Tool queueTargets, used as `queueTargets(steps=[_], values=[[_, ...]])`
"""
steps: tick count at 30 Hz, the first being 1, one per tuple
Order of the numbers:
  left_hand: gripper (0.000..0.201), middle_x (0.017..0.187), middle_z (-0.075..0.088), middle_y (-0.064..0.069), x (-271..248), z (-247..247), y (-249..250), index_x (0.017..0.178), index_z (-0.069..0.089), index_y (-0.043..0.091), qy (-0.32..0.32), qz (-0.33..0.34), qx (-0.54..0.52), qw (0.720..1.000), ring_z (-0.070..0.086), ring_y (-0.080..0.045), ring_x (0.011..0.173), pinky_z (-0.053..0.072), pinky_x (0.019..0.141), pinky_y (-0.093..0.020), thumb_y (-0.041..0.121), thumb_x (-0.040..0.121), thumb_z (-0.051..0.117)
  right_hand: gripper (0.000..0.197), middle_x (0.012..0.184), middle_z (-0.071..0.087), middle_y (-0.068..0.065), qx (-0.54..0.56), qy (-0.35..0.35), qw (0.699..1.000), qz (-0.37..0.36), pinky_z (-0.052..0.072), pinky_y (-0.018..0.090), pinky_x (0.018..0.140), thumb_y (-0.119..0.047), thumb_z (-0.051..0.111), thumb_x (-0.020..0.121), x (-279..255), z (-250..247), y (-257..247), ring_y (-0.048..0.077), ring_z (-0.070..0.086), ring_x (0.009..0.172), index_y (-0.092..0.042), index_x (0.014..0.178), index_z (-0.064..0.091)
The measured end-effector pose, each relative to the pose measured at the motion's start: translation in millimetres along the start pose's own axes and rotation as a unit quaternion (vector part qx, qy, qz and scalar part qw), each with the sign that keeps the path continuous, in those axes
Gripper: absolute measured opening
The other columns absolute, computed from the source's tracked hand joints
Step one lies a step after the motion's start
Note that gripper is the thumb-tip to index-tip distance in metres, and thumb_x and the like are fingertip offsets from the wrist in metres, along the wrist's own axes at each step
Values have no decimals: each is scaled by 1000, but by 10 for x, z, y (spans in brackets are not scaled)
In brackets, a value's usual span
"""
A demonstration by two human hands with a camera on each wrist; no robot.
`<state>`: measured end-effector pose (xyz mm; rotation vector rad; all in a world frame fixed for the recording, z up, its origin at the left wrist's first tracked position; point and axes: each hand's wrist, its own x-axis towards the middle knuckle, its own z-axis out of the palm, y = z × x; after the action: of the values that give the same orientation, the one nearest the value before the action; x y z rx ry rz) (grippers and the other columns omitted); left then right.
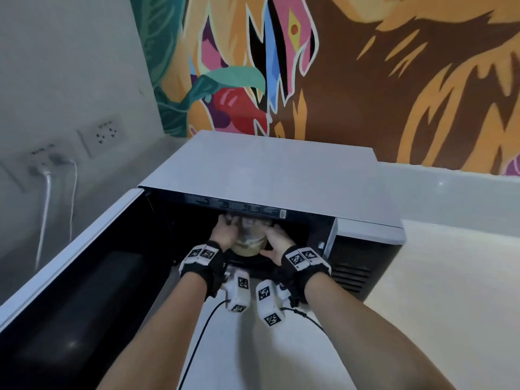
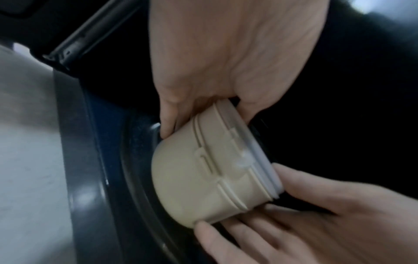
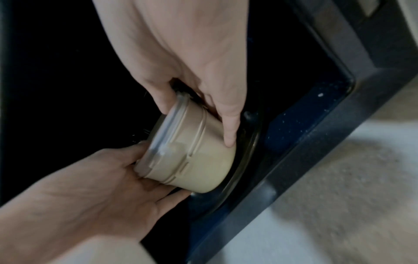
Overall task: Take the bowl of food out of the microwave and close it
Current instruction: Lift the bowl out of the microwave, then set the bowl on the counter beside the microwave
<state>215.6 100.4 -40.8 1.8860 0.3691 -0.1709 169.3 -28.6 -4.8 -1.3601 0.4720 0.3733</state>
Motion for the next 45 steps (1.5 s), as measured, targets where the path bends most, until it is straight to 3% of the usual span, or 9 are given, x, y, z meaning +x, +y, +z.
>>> queueTargets(steps=[6, 11, 15, 17, 25, 32, 37, 41, 45], values=[[66, 133, 53, -20, -843, -89, -73, 134, 33, 7, 20, 22, 30, 999, 54, -36, 118, 43, 104, -48, 50, 84, 43, 72, 135, 47, 8, 15, -39, 999, -7, 43, 46, 103, -28, 54, 93, -494, -165, 239, 24, 50, 109, -17, 149, 10], [63, 121, 56, -14, -1834, 45, -299, 123, 37, 14, -17, 45, 41, 998, 56, -39, 110, 47, 94, -51, 53, 74, 44, 45, 112, 61, 6, 43, -100, 993, 35, 47, 42, 83, -26, 56, 90, -977, -591, 712, 24, 60, 97, -18, 132, 42], [56, 116, 58, -18, -2406, 395, -523, 113, 38, 15, -79, 34, 58, 995, 58, -40, 105, 50, 91, -54, 53, 72, 41, 34, 117, 60, 0, 40, -108, 992, 42, 50, 44, 88, -18, 52, 93, -1472, -1151, 1117, 14, 58, 93, -12, 127, 49], [53, 116, 58, -11, -2638, 676, -597, 112, 38, 17, -119, 30, 60, 991, 59, -32, 104, 51, 93, -53, 51, 72, 42, 32, 121, 60, 0, 42, -87, 994, 43, 54, 40, 77, -18, 53, 93, -1675, -1488, 1303, 13, 57, 99, -15, 124, 51], [45, 130, 56, -8, -3055, 2163, -587, 132, 35, 17, -230, 86, 75, 967, 57, -28, 113, 49, 99, -42, 38, 93, 43, 28, 130, 54, 10, 80, 93, 992, 15, 53, 43, 74, -17, 45, 95, -2080, -2923, 1631, 25, 53, 111, -14, 122, 52], [55, 142, 48, -10, -3101, 2883, -422, 141, 28, 16, -306, 78, 60, 947, 49, -30, 126, 41, 107, -39, 36, 93, 45, 26, 130, 51, 12, 102, 173, 980, -3, 45, 48, 85, -15, 45, 96, -2114, -3585, 1603, 29, 47, 117, -7, 120, 52], [50, 138, 52, -8, -3062, 2935, -400, 137, 33, 16, -305, 82, 58, 947, 51, -26, 124, 43, 105, -37, 34, 92, 48, 15, 118, 48, 10, 60, 201, 978, -9, 45, 47, 83, -14, 43, 96, -2057, -3593, 1561, 28, 47, 105, -10, 111, 46], [55, 145, 44, -6, -3122, 2682, -255, 140, 30, 18, -330, 107, 91, 933, 43, -27, 133, 35, 111, -36, 43, 93, 43, 36, 140, 40, 14, 47, 221, 974, -17, 47, 51, 82, -17, 48, 92, -1998, -3549, 1539, 34, 39, 126, -11, 127, 39], [58, 154, 31, 0, -3111, 1810, -126, 146, 26, 21, -209, 285, 200, 914, 26, -16, 142, 20, 121, -38, 47, 95, 32, 67, 153, 24, 17, -95, 324, 939, -73, 30, 52, 108, -32, 51, 94, -2017, -3433, 1442, 35, 28, 137, -14, 147, 14]])
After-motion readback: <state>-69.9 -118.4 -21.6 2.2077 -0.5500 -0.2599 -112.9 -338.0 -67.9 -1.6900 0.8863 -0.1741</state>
